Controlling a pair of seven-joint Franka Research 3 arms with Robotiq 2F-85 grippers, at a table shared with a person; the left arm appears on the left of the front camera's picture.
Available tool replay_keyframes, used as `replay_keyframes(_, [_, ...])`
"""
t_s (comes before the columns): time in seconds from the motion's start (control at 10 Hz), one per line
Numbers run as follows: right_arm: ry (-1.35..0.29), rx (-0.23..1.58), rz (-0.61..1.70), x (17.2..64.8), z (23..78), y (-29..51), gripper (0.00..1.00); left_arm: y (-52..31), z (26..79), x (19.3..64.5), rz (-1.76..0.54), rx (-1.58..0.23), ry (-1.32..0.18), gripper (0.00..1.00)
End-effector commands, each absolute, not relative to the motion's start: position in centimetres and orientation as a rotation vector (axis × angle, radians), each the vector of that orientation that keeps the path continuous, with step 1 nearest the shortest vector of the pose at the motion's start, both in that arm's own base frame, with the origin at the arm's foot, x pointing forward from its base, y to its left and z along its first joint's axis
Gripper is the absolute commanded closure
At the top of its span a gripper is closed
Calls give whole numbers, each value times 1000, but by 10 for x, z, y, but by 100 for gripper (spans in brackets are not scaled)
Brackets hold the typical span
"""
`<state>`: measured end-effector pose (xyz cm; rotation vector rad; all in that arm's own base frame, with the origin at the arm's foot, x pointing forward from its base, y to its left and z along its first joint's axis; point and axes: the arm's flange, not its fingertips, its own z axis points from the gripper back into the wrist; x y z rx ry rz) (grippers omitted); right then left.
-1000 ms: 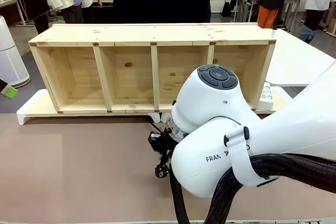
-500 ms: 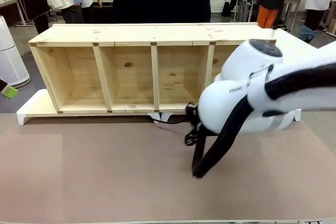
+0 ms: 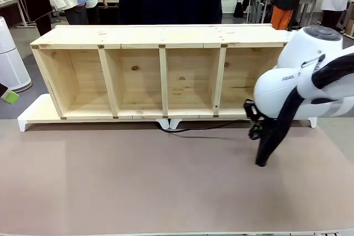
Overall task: Perform cable management.
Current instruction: Pull the grasped Power Cable to the location of the Power Strip.
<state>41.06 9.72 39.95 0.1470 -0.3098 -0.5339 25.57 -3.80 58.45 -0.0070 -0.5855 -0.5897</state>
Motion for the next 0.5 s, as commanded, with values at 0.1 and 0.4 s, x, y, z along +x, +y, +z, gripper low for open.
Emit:
replay_keyframes(0.1, [-275, 120, -561, 325, 381, 22, 85, -38, 585, 258, -595, -4, -597, 0])
replay_keyframes(0.4, [-297, 157, -633, 336, 396, -10, 85, -38, 585, 258, -595, -4, -597, 0])
